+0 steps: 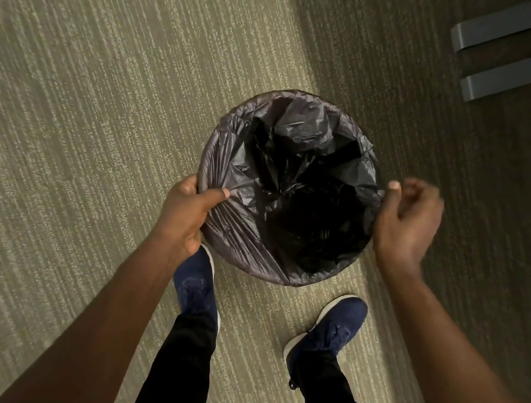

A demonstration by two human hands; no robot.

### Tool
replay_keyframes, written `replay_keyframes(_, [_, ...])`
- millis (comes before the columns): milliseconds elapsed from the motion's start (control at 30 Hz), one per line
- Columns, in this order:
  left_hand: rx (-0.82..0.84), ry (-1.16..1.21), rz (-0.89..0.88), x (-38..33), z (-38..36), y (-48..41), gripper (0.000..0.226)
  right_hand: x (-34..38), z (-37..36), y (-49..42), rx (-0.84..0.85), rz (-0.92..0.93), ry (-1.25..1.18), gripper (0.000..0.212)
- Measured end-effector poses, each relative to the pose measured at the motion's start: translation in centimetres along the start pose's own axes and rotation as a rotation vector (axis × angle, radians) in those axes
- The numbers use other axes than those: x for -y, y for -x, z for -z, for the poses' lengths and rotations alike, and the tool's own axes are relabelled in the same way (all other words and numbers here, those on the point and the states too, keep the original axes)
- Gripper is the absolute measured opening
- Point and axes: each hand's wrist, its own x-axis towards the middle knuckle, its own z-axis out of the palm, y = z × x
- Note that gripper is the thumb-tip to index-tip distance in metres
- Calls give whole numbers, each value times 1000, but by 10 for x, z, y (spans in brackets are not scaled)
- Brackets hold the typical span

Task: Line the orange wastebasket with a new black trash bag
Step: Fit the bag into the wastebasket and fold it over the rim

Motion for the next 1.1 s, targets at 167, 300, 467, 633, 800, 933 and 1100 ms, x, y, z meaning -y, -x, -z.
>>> replay_keyframes(167, [68,-45,-80,1,-16,8,34,56,-49,13,764,200,-317,20])
replay_keyframes(300, [134,-16,-135,-11,-28,28,41,41,-119,12,1182,-218,-112,31])
replay_keyframes(467, [240,38,-183,-23,-28,53,37,10,-148,-24,1163,-390,52,29])
replay_keyframes(633, [280,59,-226,-25,-33,64,44,6,-145,-49,1119,-426,-27,33])
replay_keyframes(800, [257,61,-226,-26,-32,61,44,23,-136,-63,1085,-418,-18,23])
replay_keyframes(933, [236,58,-251,-25,-35,60,41,20,-116,-75,950,-522,-85,26])
replay_keyframes(1100, [173,87,-246,-25,-47,49,41,44,-80,-46,878,178,663,56])
